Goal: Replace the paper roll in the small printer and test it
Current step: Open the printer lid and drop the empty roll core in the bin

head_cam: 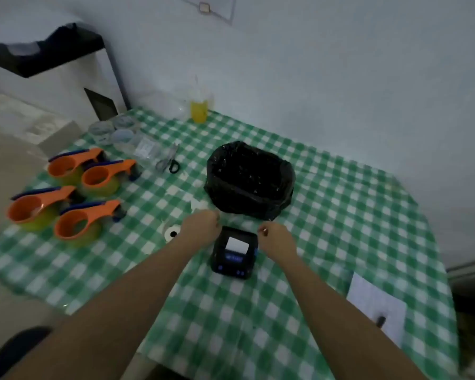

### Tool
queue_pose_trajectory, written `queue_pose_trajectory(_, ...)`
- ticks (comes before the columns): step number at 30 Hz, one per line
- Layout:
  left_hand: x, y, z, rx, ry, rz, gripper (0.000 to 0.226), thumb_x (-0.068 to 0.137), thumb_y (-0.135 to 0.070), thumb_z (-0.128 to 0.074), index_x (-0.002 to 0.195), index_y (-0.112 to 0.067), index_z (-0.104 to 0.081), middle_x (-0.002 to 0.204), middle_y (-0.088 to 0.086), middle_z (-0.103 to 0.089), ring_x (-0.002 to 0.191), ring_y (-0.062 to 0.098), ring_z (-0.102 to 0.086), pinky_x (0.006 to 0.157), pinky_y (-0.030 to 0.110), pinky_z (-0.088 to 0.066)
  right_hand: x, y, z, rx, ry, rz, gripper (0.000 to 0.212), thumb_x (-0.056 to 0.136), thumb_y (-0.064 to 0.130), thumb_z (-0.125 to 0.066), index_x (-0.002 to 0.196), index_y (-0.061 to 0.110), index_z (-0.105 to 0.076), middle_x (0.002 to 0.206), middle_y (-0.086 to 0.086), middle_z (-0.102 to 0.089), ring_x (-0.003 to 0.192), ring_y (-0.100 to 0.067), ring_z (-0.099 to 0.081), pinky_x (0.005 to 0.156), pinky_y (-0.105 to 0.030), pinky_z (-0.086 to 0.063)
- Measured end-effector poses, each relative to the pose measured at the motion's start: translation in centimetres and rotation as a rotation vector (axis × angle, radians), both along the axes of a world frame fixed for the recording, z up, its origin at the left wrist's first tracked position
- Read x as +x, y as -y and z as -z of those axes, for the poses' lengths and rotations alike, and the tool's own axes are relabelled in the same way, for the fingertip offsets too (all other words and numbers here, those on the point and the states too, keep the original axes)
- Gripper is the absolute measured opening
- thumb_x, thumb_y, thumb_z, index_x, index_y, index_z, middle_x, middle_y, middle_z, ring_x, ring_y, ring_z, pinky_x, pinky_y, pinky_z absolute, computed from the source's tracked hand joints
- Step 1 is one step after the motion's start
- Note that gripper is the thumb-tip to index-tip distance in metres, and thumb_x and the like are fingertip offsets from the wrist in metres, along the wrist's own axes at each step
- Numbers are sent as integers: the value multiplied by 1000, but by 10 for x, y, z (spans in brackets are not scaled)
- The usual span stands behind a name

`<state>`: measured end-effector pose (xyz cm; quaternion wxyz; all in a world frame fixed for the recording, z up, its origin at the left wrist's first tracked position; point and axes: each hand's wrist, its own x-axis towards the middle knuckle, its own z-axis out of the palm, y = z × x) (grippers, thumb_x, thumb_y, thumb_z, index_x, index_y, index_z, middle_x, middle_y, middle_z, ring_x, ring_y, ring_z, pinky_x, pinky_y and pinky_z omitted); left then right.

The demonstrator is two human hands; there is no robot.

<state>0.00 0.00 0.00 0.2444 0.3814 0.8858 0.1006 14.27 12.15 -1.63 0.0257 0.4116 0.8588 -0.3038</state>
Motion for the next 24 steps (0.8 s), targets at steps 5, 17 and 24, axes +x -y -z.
queue_pose_trajectory(5,10,14,25,-49,68,-61,35,94,-25,-42,123,-7,-50,121,19,-59,106,35,-58,83,40,-47,4,4,24,-72,38,-1,24,89,13,-44,101,11,-64,78,-9,-61,69,-24,-53,61,-29,-40)
queue_pose_trajectory(17,23,22,74,79,353,-165,38,89,-24,-55,122,-6,-49,124,15,-56,105,31,-58,90,41,-47,4,-14,57,-505,-5,325,15,77,3,-68,66,7,-57,58,-10,-58,54,-22,-57,59,-34,-52)
queue_pose_trajectory(24,22,20,88,200,455,-291,53,81,-13,-67,126,-7,-39,119,14,-57,98,30,-60,85,39,-45,-10,-34,43,-658,141,409,26,74,-8,-70,58,0,-51,53,-17,-56,31,-15,-58,38,-26,-55)
